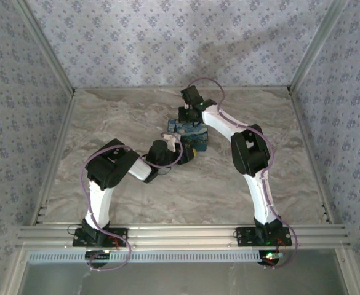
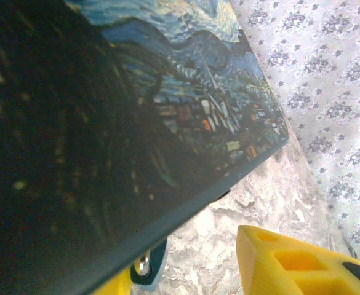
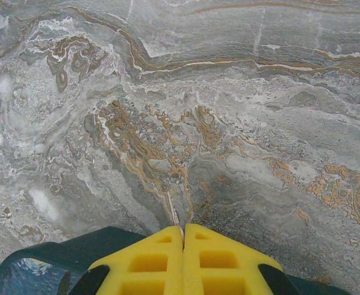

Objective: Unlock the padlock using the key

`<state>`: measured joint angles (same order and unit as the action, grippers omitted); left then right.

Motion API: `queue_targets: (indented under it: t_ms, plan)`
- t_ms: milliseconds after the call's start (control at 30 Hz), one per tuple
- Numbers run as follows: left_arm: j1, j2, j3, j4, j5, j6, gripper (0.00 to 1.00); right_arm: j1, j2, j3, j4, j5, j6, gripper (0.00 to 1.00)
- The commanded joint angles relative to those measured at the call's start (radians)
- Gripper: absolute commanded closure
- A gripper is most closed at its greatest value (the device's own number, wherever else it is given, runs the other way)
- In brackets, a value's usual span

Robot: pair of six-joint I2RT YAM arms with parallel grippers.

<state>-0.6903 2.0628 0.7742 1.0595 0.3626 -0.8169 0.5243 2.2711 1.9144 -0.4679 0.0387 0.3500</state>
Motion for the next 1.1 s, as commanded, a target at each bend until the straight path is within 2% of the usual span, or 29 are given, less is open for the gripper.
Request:
queue_targets:
  t_ms: [0,200,267,533,733,1067]
  plan:
    - [-0.010,0.039,0.002,-0.128,-0.012,-0.010,0.54,0.027,0.051,-0.055,-0.160,-0.038,0.013,1.00]
    - [-0.014,0.063,0.028,-0.159,-0.001,-0.022,0.55,0.026,0.049,-0.067,-0.156,-0.037,0.013,1.00]
    - [-0.015,0.069,0.030,-0.160,-0.004,-0.025,0.58,0.028,0.046,-0.070,-0.154,-0.038,0.014,1.00]
    - [-0.017,0.070,0.001,-0.164,-0.082,-0.053,0.61,0.028,0.047,-0.070,-0.149,-0.039,0.015,1.00]
    - [-0.032,0.066,-0.027,-0.110,-0.123,-0.058,0.46,0.028,0.048,-0.071,-0.152,-0.039,0.015,1.00]
    - [-0.059,0.077,-0.022,-0.112,-0.162,-0.084,0.45,0.029,0.044,-0.074,-0.152,-0.039,0.016,1.00]
